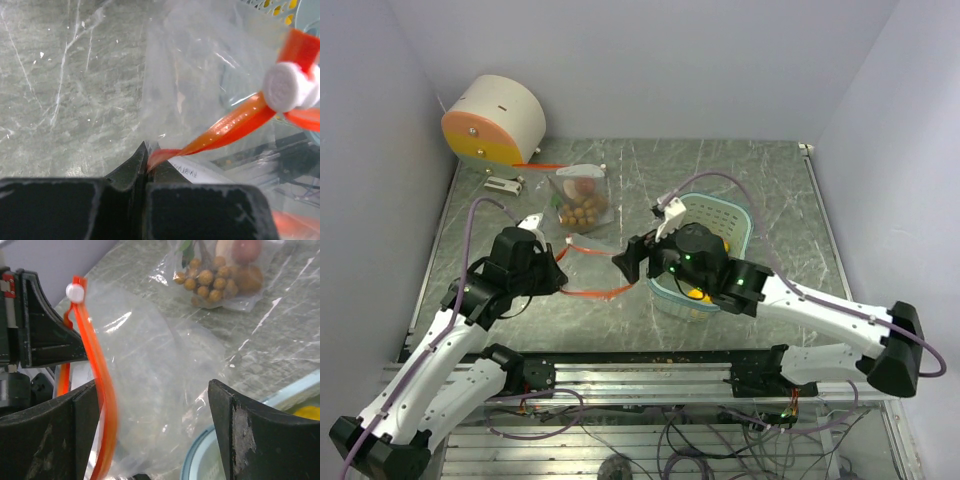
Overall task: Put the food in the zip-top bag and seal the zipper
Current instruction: Open the zipper of the food storage bag, then pick up the fake vegetable from the bin.
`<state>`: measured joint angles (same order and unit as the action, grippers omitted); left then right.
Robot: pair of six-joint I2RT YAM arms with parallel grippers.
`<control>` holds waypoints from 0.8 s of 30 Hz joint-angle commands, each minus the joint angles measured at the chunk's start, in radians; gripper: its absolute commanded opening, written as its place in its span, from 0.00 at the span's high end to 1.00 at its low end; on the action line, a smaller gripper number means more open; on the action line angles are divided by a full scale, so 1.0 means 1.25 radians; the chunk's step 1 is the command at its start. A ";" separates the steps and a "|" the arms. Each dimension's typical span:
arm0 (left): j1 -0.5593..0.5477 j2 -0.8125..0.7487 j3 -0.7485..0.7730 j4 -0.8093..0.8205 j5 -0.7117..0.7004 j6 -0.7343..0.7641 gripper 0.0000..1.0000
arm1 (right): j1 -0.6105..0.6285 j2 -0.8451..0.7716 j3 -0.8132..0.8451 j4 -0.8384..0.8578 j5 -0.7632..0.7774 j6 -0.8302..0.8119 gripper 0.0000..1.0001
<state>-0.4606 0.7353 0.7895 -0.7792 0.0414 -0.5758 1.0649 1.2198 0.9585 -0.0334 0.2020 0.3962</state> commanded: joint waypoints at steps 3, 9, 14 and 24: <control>0.005 0.003 0.006 0.051 0.011 0.017 0.93 | -0.024 -0.097 0.018 -0.125 0.102 -0.007 0.16; 0.005 0.013 0.021 0.054 0.022 0.035 0.93 | -0.038 -0.110 0.060 -0.231 0.140 0.034 0.16; 0.005 0.020 0.121 -0.037 -0.028 0.081 0.93 | -0.142 -0.003 0.150 -0.482 0.256 0.143 0.18; 0.005 0.066 0.131 -0.022 0.015 0.109 0.93 | -0.301 0.123 0.056 -0.382 0.070 0.127 0.18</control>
<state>-0.4599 0.7856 0.9916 -0.8314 0.0204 -0.4564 0.7170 1.3216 1.0599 -0.5480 0.3901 0.5507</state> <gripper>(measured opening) 0.076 0.821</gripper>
